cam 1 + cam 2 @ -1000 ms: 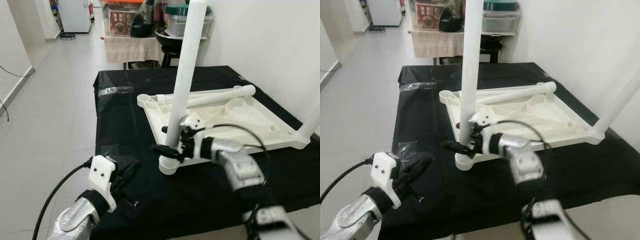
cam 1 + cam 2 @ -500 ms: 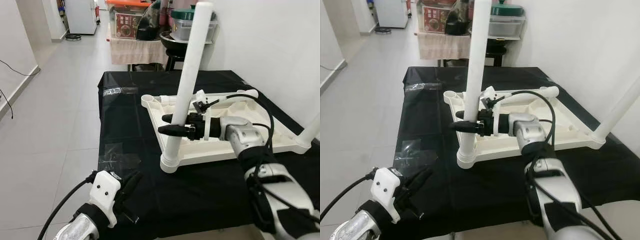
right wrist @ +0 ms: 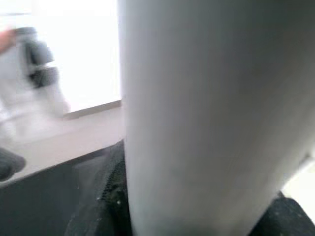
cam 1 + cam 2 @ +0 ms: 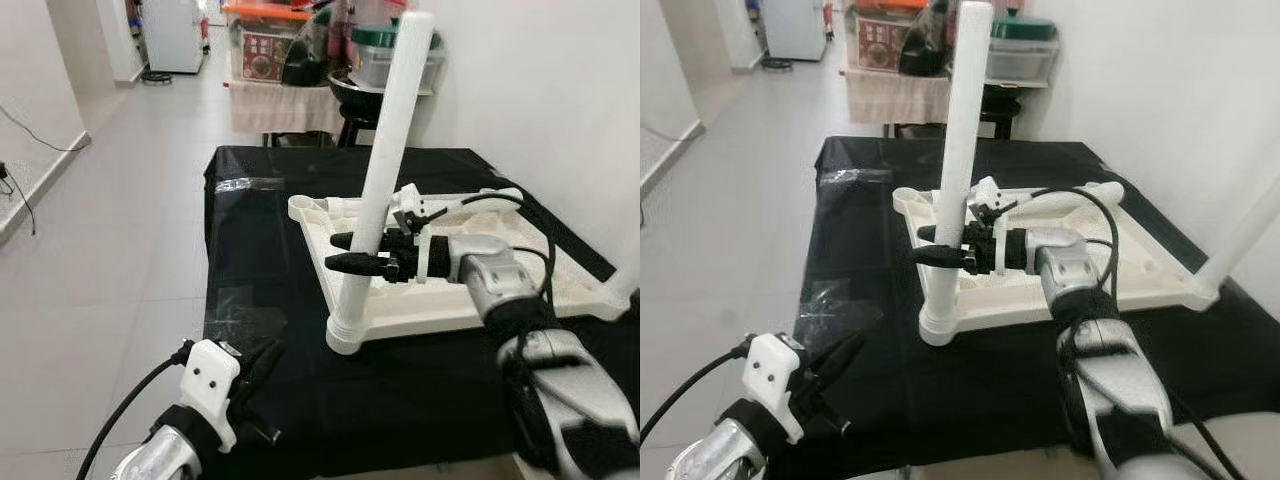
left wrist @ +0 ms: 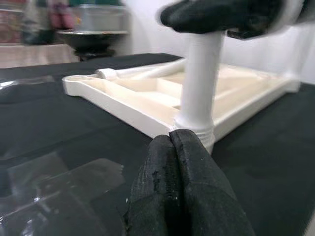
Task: Building children table
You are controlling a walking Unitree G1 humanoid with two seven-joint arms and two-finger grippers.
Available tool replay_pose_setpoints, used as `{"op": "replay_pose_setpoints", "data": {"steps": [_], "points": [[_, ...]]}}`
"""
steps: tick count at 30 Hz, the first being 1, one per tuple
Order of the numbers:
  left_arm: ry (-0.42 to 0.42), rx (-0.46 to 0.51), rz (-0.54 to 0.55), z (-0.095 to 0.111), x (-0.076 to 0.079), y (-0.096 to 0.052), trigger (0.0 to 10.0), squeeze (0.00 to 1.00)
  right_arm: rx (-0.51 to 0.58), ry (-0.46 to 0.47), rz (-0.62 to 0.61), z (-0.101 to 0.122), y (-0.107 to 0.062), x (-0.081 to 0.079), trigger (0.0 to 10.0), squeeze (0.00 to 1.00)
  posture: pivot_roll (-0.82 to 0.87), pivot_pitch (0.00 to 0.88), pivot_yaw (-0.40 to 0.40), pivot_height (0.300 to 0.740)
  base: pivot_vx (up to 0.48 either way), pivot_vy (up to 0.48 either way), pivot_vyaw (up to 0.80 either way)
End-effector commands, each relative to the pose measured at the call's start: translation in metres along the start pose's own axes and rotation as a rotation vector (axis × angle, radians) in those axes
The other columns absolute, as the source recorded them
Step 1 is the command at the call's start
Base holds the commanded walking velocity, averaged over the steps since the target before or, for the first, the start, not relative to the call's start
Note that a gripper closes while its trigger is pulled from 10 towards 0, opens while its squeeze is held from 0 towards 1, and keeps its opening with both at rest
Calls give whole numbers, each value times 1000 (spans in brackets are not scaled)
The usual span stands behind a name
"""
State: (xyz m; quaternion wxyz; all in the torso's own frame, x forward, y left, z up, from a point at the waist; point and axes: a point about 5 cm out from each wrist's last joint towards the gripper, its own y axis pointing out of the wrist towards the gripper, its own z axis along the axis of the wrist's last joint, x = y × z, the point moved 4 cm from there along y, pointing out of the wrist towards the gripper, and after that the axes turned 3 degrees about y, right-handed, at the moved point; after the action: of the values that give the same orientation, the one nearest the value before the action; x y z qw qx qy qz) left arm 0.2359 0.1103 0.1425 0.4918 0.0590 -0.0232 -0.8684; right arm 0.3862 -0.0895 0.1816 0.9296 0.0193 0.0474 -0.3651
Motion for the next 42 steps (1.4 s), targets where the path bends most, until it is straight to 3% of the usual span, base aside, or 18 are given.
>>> {"op": "replay_pose_setpoints", "data": {"steps": [1,3,5,6,9,11,14,15,16,17,23,26,27,33,39,40,41,42], "points": [[-22,21,-13,2,2,3,10000,0,-5,146,-578,-32,-15,23,0,0,-26,19,-134,740,0,0,0],[-30,24,-12,1,1,6,10000,0,-187,353,-392,-93,-7,-56,0,0,-3,45,-113,740,0,0,0],[-30,24,-12,1,1,6,10000,0,-187,353,-392,-93,-7,-56,0,0,-3,45,-113,740,0,0,0],[-29,24,-15,1,1,6,10000,0,-260,201,-267,-96,-6,-70,0,0,-6,35,-111,740,0,0,0],[-32,20,-18,0,1,7,10000,0,-249,121,-245,-87,-4,-55,0,0,-22,0,-100,740,0,0,0],[-42,21,-26,-2,1,8,10000,0,-199,57,-312,-73,-6,-20,0,0,-11,0,-121,740,0,0,0],[-45,23,-25,-2,1,9,10000,0,-185,69,-322,-71,-7,-15,0,0,-11,0,-121,740,0,0,0],[-47,29,-12,-2,-1,8,10000,0,-191,55,-336,-71,-9,-16,7686,0,-9,0,-120,740,0,0,0],[-54,35,3,-1,-2,9,10000,0,-181,70,-309,-68,-9,-19,10000,0,-6,0,-118,740,0,0,0],[-60,40,14,-2,-4,10,10000,0,-167,82,-265,-62,-8,-21,10000,1000,-6,0,-117,740,0,0,0],[-60,40,6,-2,-4,11,10000,0,-166,66,-304,-53,-9,-26,10000,1000,-7,0,-114,740,0,0,0],[-73,41,-4,-3,-4,13,10000,0,-130,-35,120,-28,-6,-40,10000,882,-1,0,-105,740,0,0,0],[-75,42,-6,-3,-3,13,10000,0,-145,-77,240,-24,-9,-40,10000,0,-1,0,-105,740,0,0,0],[-77,45,-5,-3,-3,13,10000,0,-179,-96,452,-9,-11,-36,10000,0,11,0,-105,740,0,0,0],[-78,44,0,-4,-4,12,10000,0,-202,-44,532,4,-1,-26,10000,0,22,0,-106,740,0,0,0],[-79,45,0,-3,-4,12,10000,0,-212,-40,549,4,-1,-25,2157,0,28,0,-112,740,0,0,0],[-80,45,0,-3,-3,12,10000,0,-217,-38,561,4,-1,-24,2157,0,28,0,-112,740,0,0,0],[-81,45,0,-3,-3,12,10000,0,-215,-32,568,6,-1,-23,0,0,28,0,-112,740,0,0,0]]}}
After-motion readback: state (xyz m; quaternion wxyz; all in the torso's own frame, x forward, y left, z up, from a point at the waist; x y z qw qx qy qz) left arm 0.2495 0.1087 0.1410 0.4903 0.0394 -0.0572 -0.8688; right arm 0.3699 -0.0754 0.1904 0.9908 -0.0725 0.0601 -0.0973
